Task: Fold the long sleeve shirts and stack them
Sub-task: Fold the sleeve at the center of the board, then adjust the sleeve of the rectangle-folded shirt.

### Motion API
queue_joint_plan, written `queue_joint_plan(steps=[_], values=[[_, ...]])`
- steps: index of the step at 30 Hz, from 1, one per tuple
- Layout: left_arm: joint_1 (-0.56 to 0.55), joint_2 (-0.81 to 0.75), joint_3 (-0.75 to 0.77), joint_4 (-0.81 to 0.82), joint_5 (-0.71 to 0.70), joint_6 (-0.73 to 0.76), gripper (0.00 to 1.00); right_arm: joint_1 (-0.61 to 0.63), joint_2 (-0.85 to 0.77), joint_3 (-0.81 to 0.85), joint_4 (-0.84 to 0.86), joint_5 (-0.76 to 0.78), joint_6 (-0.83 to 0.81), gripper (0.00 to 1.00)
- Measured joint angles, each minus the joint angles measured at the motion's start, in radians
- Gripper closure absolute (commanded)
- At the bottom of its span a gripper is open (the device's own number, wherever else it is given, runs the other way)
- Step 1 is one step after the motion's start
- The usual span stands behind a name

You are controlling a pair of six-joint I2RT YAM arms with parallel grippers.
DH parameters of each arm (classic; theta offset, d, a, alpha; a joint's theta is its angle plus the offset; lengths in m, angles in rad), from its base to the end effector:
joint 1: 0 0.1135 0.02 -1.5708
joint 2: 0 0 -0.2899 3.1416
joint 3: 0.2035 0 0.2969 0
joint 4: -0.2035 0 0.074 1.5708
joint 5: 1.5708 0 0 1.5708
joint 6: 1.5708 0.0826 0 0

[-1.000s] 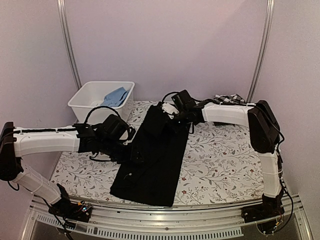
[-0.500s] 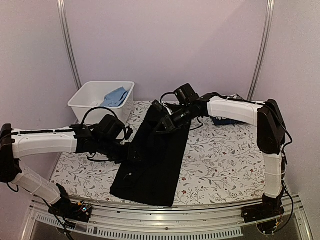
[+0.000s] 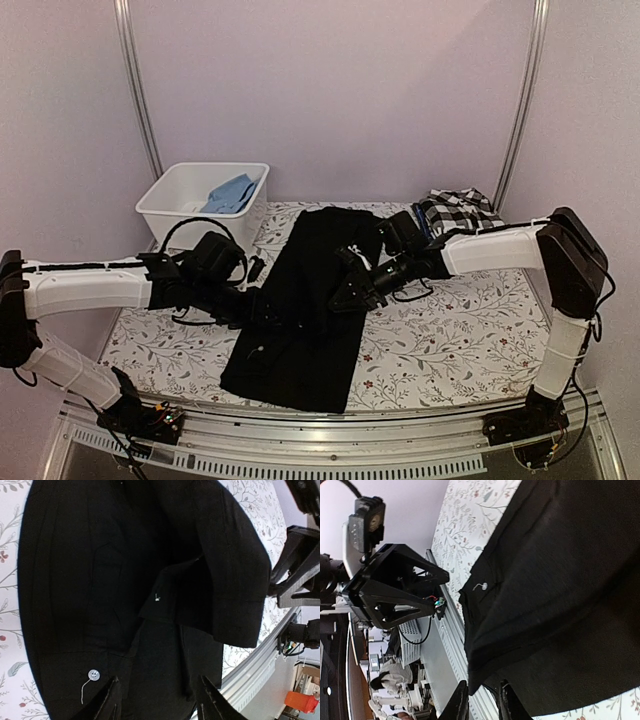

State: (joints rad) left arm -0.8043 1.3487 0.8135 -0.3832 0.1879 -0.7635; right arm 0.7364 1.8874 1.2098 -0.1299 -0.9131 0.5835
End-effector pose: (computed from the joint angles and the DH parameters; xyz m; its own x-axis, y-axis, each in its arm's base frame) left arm 0.2185 -0.2492 0.1763 -0.9419 -0.0011 -0.3359 0.1870 0.8290 -0.5270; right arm 0.2973 0.3577 0.1635 -0.8963 -0.3579 -0.2619 -0.3860 0.3387 0.8581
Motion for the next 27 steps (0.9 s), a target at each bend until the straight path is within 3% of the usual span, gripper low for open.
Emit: queue_joint_plan(steps=[2,8,15,19,23,27], values=[[0.000,0.001,-0.007,0.013,0.013,0.000,0.49,0.000,-0.034,-0.048,-0.013,0.063,0.010,0.75],[0.000,0.065,-0.013,0.074,0.060,0.000,0.49,0.003,-0.170,-0.134,-0.054,0.298,-0.002,0.54],[0.000,0.180,-0.009,0.144,0.087,-0.001,0.48,0.062,-0.240,-0.167,-0.006,0.443,0.010,0.34],[0.000,0.249,0.011,0.164,0.090,-0.001,0.48,0.111,-0.243,-0.182,0.008,0.494,0.027,0.34],[-0.005,0.305,0.044,0.177,0.089,-0.003,0.49,0.156,-0.240,-0.182,0.030,0.517,0.041,0.42],[-0.009,0.347,0.082,0.186,0.086,-0.004,0.59,0.169,-0.222,-0.182,0.049,0.518,0.056,0.51]])
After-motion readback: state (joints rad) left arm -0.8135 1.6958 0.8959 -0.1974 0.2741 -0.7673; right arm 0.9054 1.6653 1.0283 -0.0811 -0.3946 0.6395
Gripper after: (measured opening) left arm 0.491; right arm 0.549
